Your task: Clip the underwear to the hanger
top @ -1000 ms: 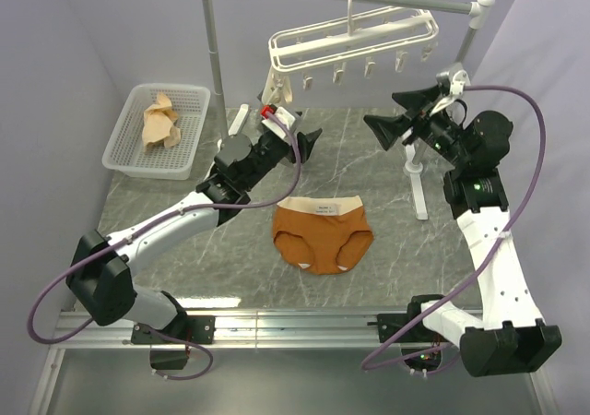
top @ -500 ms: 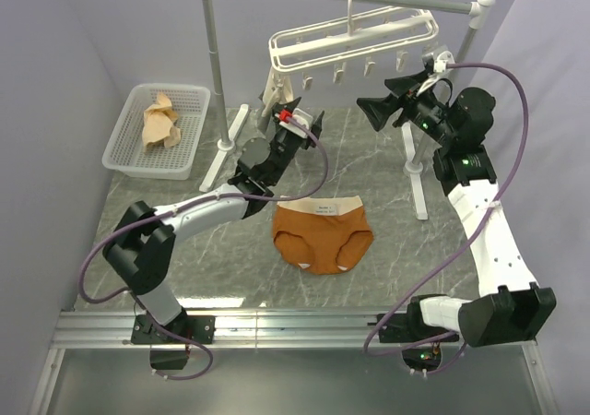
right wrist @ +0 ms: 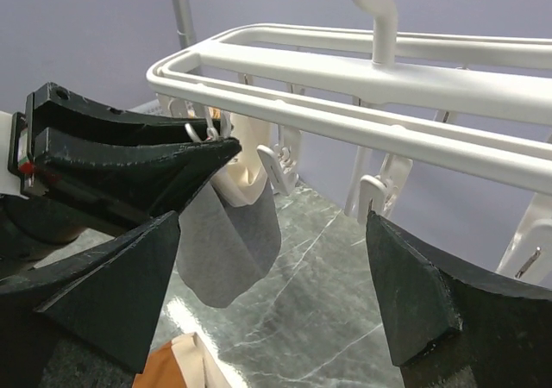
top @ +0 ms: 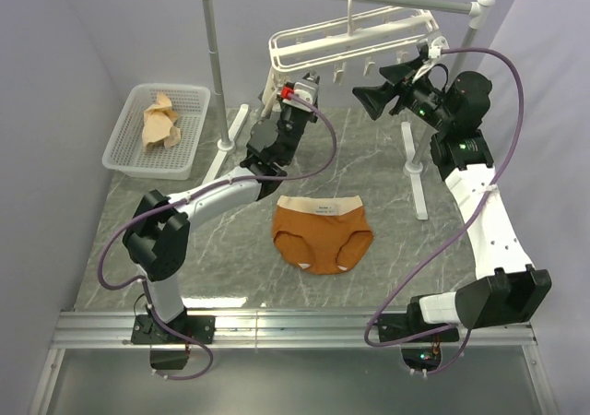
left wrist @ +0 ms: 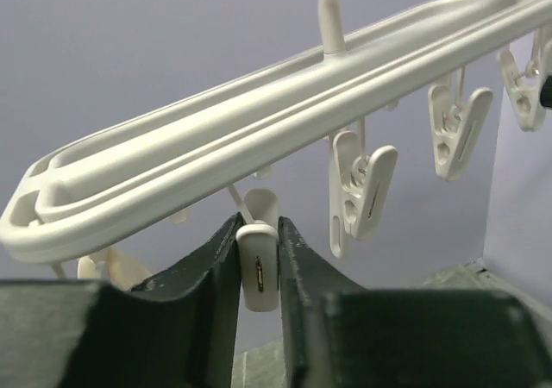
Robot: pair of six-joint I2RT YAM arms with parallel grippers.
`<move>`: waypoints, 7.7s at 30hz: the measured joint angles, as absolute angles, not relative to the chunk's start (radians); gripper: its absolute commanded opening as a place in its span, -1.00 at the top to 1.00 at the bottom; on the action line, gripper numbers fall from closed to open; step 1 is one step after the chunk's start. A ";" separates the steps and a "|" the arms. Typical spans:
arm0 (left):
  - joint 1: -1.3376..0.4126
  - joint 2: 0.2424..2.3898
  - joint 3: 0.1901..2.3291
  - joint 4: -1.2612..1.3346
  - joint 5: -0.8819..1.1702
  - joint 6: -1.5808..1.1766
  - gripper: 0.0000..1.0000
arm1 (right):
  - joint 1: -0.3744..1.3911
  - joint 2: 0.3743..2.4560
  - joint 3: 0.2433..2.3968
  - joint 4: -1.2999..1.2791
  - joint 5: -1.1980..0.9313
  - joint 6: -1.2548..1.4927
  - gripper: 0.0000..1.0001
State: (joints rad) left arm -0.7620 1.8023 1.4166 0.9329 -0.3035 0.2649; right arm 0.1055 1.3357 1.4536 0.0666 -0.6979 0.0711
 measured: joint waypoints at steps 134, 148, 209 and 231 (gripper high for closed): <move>-0.632 1.521 1.221 0.602 0.224 0.111 0.96 | 0.319 1.571 1.565 0.081 -0.785 0.423 -0.06; -0.640 1.521 1.221 0.595 0.223 0.117 0.95 | 0.321 1.570 1.573 0.082 -0.746 0.450 0.04; -0.762 1.885 1.128 -0.072 0.048 -0.277 -0.29 | 0.318 1.530 1.581 0.056 -0.692 0.368 1.00; -0.833 1.777 1.013 0.038 -0.005 -0.022 0.99 | 0.318 1.528 1.574 0.058 -0.691 0.346 1.00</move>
State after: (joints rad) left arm -0.8326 1.7771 1.0134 0.0383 -0.0048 -0.0219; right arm 0.3180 1.5276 1.5742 0.0582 -0.6910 0.3458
